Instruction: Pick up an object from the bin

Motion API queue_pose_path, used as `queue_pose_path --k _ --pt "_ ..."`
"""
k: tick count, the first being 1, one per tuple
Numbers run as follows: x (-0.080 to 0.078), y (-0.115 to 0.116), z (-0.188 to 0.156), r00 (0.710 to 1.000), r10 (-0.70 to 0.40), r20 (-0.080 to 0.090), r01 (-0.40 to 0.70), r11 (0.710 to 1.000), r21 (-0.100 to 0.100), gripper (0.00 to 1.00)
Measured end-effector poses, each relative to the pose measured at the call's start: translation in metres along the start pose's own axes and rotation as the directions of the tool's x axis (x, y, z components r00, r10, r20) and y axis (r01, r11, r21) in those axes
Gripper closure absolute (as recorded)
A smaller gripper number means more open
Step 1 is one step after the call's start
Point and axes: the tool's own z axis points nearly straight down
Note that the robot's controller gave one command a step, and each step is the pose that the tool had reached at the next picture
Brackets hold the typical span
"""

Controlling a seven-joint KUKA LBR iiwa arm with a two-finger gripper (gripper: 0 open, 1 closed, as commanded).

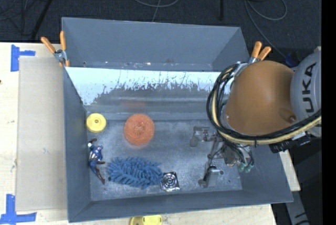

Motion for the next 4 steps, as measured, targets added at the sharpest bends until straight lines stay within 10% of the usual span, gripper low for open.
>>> queue_pose_path --k 1,3,4 --pt "-0.002 0.0 -0.004 1.0 0.001 0.008 -0.001 1.0 0.0 0.0" --pt "-0.047 0.047 0.083 0.986 -0.169 0.01 0.169 0.986 0.002 0.0" --pt "-0.042 0.07 0.129 0.984 -0.175 0.011 0.175 0.984 0.002 0.0"
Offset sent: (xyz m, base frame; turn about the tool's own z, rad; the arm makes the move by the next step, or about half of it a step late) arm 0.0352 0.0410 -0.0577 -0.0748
